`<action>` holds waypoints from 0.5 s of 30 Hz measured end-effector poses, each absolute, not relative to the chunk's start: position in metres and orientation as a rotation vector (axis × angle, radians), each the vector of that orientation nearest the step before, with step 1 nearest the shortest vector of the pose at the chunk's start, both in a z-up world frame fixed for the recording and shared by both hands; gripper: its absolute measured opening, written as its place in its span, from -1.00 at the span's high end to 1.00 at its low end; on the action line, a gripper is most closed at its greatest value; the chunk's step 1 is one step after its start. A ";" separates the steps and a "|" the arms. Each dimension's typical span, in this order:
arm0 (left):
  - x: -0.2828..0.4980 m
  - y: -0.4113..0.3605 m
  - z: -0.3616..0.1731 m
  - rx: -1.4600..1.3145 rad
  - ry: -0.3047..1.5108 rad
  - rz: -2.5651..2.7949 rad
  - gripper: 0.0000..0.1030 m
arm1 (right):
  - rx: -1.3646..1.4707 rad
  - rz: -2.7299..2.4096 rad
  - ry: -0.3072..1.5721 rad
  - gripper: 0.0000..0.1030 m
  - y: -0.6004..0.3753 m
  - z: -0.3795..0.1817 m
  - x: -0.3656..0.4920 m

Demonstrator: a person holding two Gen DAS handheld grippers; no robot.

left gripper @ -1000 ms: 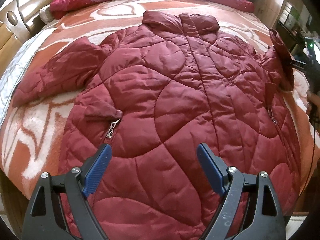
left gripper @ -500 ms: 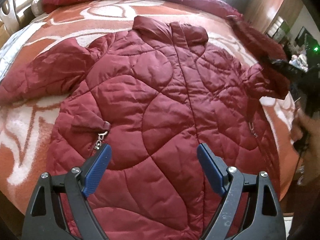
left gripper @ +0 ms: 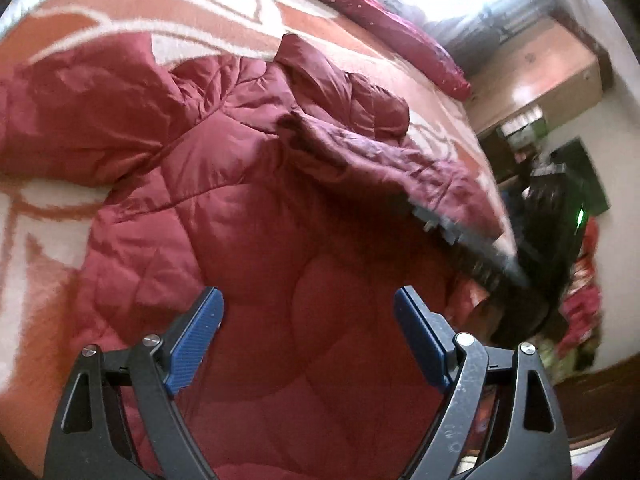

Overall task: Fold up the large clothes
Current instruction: 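Fold the held sleeve across the jacket body with the right gripper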

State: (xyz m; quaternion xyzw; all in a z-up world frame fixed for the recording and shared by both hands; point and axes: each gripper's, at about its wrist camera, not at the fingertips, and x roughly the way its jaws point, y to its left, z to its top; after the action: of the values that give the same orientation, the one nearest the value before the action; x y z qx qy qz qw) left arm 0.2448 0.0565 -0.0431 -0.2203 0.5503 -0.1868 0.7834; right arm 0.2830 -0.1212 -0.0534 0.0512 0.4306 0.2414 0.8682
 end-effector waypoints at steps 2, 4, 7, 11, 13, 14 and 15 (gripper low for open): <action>0.256 0.062 -0.048 -0.534 1.199 -0.426 -0.71 | 0.093 0.543 0.917 0.76 -0.110 -0.059 0.285; 0.268 0.064 -0.051 -0.569 1.198 -0.441 -0.71 | 0.067 0.570 0.943 0.67 -0.103 -0.065 0.283; 0.284 0.062 -0.053 -0.573 1.206 -0.456 -0.71 | 0.036 0.585 0.978 0.18 -0.101 -0.073 0.279; 0.312 0.047 -0.067 -0.528 1.242 -0.456 -0.56 | 0.064 0.588 0.968 -0.02 -0.110 -0.070 0.268; 0.322 0.040 -0.074 -0.497 1.261 -0.457 -0.05 | 0.093 0.573 0.972 -0.02 -0.120 -0.069 0.261; 0.326 0.035 -0.077 -0.471 1.269 -0.450 0.04 | 0.113 0.563 0.970 -0.02 -0.128 -0.067 0.255; 0.326 0.033 -0.078 -0.446 1.269 -0.449 0.22 | 0.125 0.551 0.966 -0.02 -0.135 -0.066 0.251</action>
State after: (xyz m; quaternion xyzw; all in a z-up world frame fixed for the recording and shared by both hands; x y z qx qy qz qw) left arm 0.3260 0.0328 -0.0779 -0.2046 0.5826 -0.2061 0.7591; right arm 0.2514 -0.1350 -0.0657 0.0593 0.4582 0.2615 0.8475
